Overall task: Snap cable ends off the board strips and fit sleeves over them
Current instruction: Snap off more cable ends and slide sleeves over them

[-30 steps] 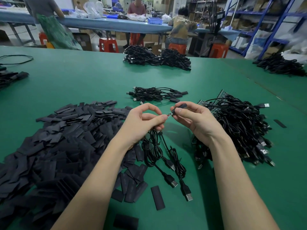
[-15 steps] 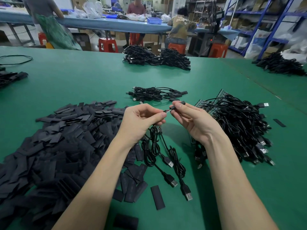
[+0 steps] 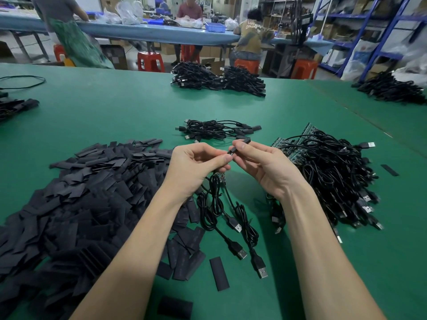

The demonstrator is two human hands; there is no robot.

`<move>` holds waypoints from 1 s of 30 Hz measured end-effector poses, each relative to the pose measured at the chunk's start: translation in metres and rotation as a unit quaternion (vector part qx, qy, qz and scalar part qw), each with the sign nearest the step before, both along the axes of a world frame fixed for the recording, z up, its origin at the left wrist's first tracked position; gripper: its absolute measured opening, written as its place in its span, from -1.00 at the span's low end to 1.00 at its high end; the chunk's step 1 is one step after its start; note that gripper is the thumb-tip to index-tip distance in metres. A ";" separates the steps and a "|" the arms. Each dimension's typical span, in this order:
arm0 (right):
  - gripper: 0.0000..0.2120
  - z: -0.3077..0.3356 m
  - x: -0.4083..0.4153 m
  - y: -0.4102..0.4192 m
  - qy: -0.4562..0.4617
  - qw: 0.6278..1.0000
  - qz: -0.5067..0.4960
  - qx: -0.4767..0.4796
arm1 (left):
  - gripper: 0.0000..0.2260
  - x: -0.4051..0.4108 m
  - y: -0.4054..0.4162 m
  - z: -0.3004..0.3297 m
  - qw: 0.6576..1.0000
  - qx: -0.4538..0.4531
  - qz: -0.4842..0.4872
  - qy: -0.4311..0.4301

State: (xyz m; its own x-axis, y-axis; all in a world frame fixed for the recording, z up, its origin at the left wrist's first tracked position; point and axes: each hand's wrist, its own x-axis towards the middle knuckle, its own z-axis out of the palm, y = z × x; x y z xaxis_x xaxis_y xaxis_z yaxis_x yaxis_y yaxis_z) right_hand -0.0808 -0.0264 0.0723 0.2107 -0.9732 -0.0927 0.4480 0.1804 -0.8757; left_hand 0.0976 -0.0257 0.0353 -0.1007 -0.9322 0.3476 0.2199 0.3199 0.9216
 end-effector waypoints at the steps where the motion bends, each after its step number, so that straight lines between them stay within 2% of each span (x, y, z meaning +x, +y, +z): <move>1: -0.79 0.000 0.001 0.000 0.002 1.000 0.001 -0.003 | -0.91 0.000 0.000 0.000 1.000 -0.001 0.001 0.002; 9: -0.79 -0.001 0.000 0.000 0.036 0.999 0.011 -0.020 | -0.92 -0.001 0.002 0.002 1.000 -0.001 0.008 -0.011; 15: -0.74 -0.003 -0.004 0.001 -0.010 1.000 -0.003 0.013 | -0.84 -0.001 0.005 0.005 0.998 0.043 -0.045 0.014; 20: -0.82 -0.003 -0.002 0.002 -0.008 1.000 0.025 0.008 | -0.78 0.001 0.007 0.006 0.993 0.094 -0.060 0.046; 30: -0.87 -0.004 -0.001 0.004 0.004 0.998 0.067 0.002 | -0.76 0.002 0.009 0.009 0.991 0.111 -0.060 0.042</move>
